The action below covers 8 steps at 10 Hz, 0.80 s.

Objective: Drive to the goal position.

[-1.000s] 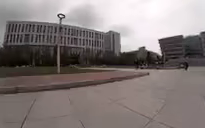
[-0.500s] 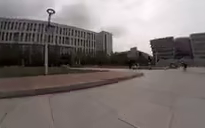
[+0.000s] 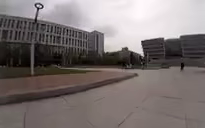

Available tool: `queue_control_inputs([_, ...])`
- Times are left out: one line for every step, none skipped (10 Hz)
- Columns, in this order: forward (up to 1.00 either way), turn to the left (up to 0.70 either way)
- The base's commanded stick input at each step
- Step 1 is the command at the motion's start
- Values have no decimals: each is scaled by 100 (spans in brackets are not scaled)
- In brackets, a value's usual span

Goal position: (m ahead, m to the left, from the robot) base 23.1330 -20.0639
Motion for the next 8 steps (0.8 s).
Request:
queue_control_inputs([100, -27])
queue_control_inputs([100, -27])
queue_control_inputs([100, -27])
queue_control_inputs([100, -27])
queue_control_inputs([100, -27])
queue_control_inputs([100, -27])
queue_control_inputs([100, -27])
queue_control_inputs([100, -27])
